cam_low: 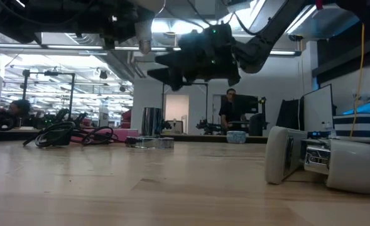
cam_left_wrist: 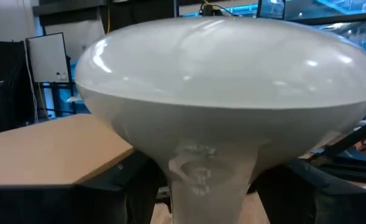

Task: Screw lightbulb
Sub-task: Insert the lightbulb into the lamp

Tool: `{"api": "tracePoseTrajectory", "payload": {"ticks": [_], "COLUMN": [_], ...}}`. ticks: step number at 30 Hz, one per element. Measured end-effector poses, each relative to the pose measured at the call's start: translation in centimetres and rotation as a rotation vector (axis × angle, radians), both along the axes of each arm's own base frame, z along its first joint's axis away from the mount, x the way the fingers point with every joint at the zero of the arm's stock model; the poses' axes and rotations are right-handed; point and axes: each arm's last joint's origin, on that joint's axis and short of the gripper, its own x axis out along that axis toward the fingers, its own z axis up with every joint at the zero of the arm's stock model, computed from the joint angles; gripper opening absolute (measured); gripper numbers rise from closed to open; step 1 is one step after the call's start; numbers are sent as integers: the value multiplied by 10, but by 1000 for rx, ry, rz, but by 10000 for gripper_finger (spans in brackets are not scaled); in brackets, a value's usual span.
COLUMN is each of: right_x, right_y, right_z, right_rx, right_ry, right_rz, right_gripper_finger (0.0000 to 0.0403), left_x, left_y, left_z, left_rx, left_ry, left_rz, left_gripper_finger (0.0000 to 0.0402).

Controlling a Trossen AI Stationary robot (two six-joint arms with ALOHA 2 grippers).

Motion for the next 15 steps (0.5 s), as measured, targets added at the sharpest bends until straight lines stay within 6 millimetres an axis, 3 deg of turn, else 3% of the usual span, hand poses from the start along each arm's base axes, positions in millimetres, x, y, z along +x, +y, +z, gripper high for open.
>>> {"api": "tracePoseTrajectory", "payload": {"ticks": [7, 15], "right_x": [-5, -2], "right_y": [-15, 6], "right_z": [-1, -20], "right_rx": [-15, -147], "right_ry": [2, 126], "right_rz": [-20, -21], "right_gripper_finger": [295, 295], "left_x": [1, 6], "left_y": [0, 1], "left_z": [-7, -21], "left_rx": [-57, -112], "left_ry": [56, 128], "left_rz": [-9, -8], "left_gripper_finger": [221, 221]}}
